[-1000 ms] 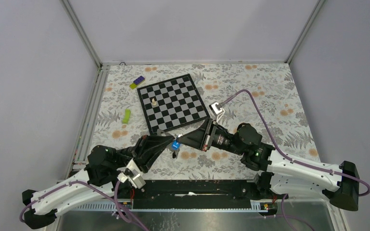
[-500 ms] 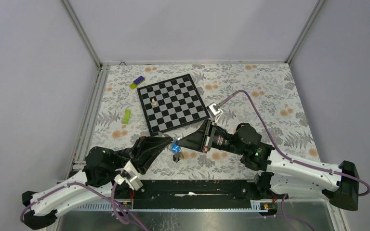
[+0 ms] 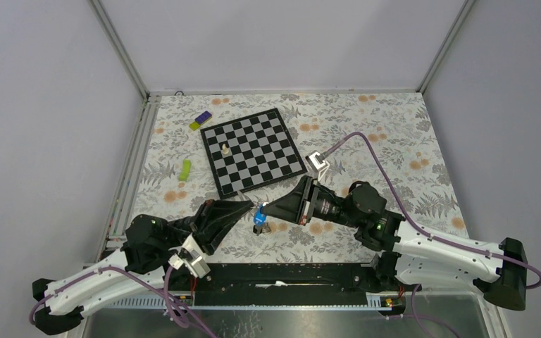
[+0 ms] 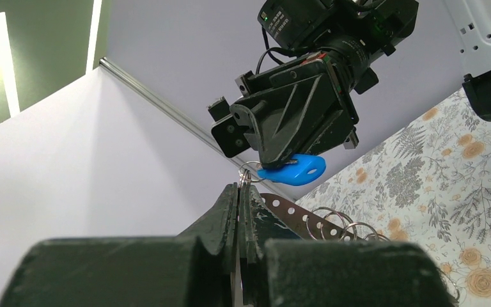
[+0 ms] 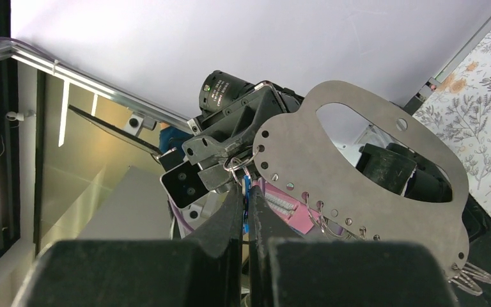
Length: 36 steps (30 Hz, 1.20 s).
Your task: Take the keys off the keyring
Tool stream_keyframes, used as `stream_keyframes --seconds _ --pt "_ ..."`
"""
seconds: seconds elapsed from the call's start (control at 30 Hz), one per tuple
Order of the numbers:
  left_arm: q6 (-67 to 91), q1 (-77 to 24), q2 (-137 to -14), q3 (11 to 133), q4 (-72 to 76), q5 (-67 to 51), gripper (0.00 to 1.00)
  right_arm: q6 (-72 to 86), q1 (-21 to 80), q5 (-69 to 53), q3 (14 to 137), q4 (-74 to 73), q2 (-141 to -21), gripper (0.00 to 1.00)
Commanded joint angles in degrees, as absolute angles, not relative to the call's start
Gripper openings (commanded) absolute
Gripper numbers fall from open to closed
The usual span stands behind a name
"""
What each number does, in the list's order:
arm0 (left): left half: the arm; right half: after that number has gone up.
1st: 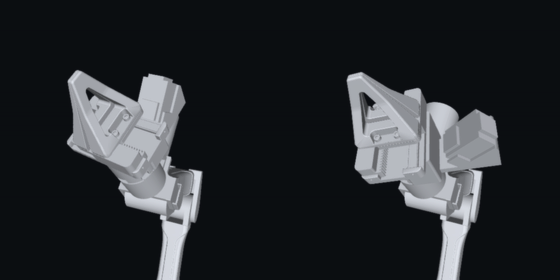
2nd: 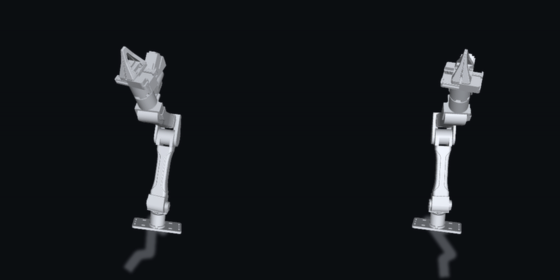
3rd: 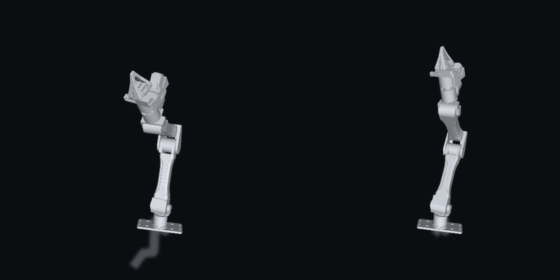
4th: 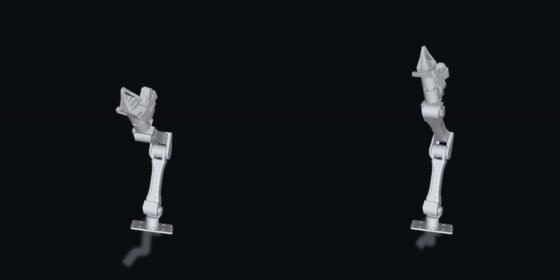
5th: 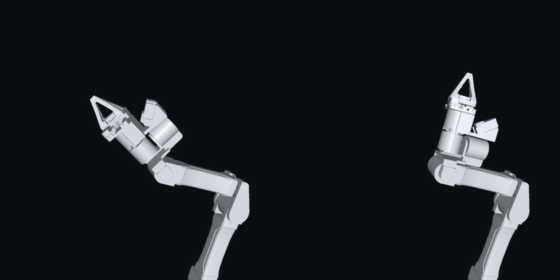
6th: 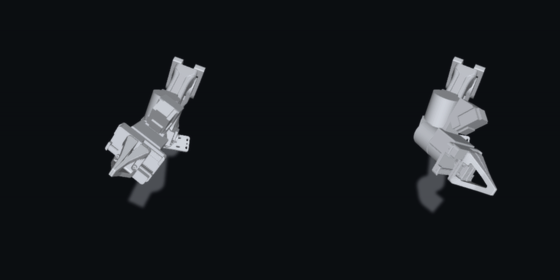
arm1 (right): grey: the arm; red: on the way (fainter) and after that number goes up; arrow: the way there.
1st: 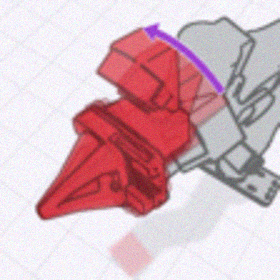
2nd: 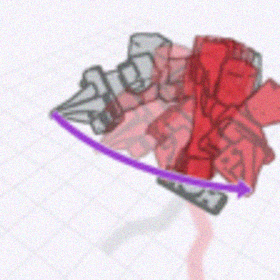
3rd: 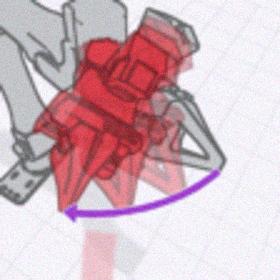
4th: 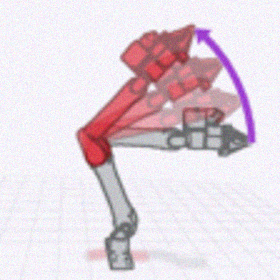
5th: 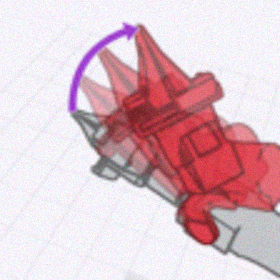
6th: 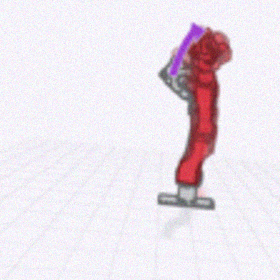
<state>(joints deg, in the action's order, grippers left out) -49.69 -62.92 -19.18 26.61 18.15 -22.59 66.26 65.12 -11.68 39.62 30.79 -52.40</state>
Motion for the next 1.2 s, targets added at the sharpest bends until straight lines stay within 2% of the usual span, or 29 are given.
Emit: stream_keyframes --seconds 0.0,1.17 --pt "-50.1 -62.9 -17.7 27.7 24.5 -19.7 0.00 63.2 64.5 -11.5 40.0 31.9 -49.8 0.00" --pt "-49.0 -62.8 -21.8 27.4 22.5 -20.2 0.00 57.1 64.6 -16.4 44.4 33.4 -51.6 0.00"
